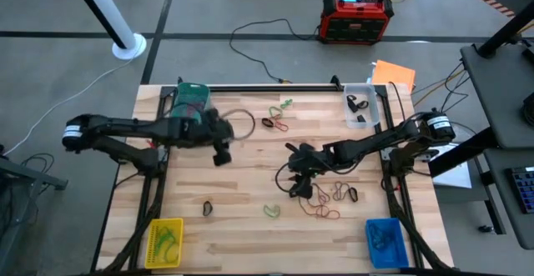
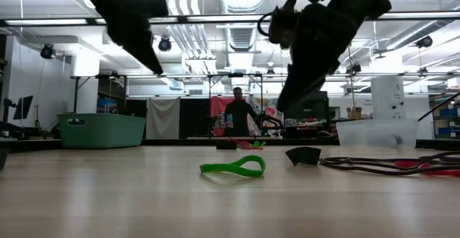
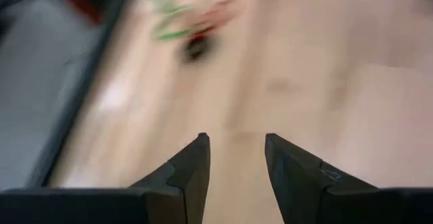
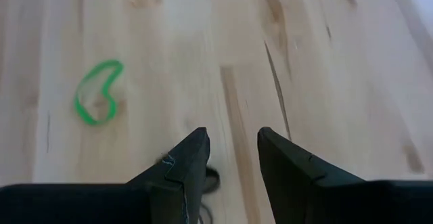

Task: Sort rubber bands into baskets
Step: Put the black rubber band into the transparent bin

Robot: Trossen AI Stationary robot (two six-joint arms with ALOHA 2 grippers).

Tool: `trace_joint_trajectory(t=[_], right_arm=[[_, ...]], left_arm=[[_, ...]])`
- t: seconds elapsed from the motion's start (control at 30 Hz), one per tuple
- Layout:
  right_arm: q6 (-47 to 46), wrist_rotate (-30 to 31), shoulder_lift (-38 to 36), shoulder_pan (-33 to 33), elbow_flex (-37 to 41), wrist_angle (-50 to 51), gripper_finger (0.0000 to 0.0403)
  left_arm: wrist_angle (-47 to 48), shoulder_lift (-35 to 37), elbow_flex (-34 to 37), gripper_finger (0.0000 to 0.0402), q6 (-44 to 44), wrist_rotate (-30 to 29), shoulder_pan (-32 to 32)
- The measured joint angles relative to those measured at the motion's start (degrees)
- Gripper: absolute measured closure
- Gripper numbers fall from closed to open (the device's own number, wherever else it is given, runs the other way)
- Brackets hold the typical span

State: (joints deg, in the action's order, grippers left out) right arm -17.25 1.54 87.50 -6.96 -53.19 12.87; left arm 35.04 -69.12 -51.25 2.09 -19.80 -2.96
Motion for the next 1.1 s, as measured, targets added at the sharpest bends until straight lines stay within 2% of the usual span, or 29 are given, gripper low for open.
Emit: trace_joint_trajectory(t=[0.13,0.2,0.43,0.67,1.1], right_arm=[[0.9,0.0,0.0,-0.5,0.0,3.5,0.028],[2.7,0.0,0.0,-1.4,0.0,4.9,0.028],[2.9,-0.5,0.0,-3.4,0.0,5.4,0.028],[0.7,-0.4,0.9,-4.1,0.0,5.1,0.028],[-2.2,0.1,8.9,-4.8,0.1,4.0,0.028]], left_arm=[[-9.5,0.0,3.8,0.0274,-6.5,9.7,4.8],[-14.8,0.0,6.2,0.0274,-8.1,12.3,6.6],[-26.7,0.0,11.9,0.0274,-5.9,12.5,8.2],[-29.0,0.0,12.9,0.0274,-4.2,12.5,8.2],[-32.6,-0.1,16.1,0.0274,-1.9,12.4,8.2]])
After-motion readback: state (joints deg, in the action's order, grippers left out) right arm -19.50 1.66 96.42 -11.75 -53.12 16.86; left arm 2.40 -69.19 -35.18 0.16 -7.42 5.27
